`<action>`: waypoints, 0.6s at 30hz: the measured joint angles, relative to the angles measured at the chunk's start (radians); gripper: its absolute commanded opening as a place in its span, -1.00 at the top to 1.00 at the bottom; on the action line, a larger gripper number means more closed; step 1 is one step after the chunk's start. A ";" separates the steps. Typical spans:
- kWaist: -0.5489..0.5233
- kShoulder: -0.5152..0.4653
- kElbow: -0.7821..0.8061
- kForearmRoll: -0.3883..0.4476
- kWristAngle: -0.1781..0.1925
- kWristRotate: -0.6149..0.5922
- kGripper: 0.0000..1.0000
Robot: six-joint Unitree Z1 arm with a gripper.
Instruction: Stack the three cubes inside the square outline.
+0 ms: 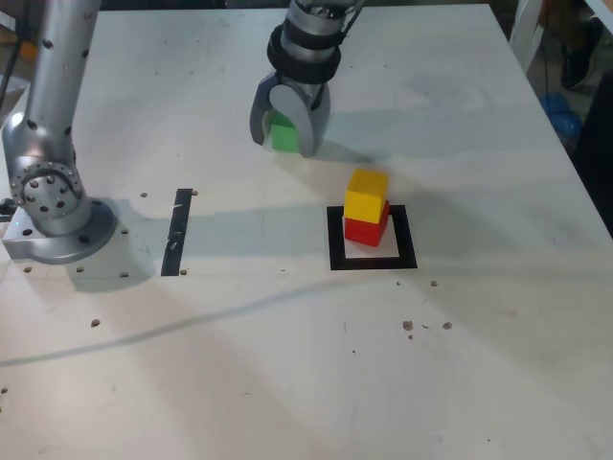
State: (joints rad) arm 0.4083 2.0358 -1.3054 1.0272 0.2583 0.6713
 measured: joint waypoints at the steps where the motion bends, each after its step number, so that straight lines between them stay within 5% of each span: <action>1: 0.000 -0.004 0.003 -0.004 -0.007 0.001 0.29; 11: -0.003 -0.045 0.012 -0.003 -0.053 0.006 0.34; 18: -0.163 -0.130 -0.147 0.197 -0.032 -0.149 0.34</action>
State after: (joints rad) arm 0.2454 1.9062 -1.4520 1.2241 0.2268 0.5221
